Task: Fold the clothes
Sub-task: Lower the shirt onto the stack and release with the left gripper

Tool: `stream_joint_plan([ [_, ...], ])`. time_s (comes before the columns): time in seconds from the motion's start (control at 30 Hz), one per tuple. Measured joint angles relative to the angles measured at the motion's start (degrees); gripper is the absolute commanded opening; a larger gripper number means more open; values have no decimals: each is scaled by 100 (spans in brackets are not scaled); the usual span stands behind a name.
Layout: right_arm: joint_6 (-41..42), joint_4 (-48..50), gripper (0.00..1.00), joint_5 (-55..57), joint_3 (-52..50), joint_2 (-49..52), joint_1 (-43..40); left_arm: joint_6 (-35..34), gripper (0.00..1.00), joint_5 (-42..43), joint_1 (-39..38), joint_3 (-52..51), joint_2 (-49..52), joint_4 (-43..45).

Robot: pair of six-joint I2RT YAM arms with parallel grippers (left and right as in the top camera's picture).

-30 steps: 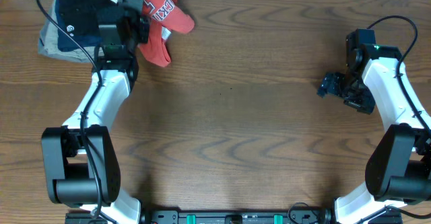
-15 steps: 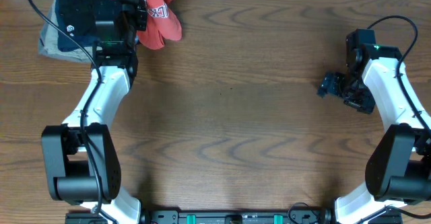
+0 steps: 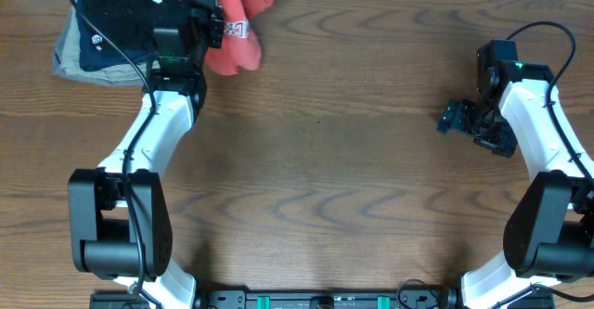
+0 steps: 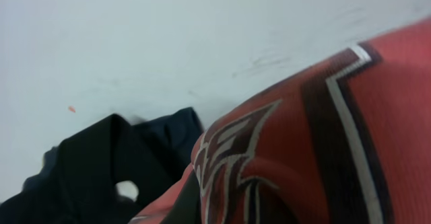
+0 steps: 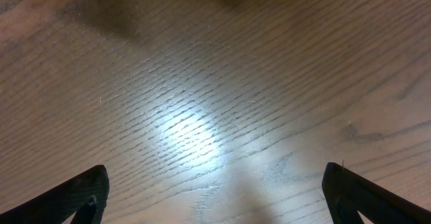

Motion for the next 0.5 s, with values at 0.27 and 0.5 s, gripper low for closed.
stream_joint_plan([
  [0.27, 0, 2, 99, 0, 0, 0, 0, -354, 6, -385, 334, 2, 9, 647],
  [0.5, 0, -2, 99, 0, 0, 0, 0, -1281, 6, -1078, 1266, 260, 890, 1797],
])
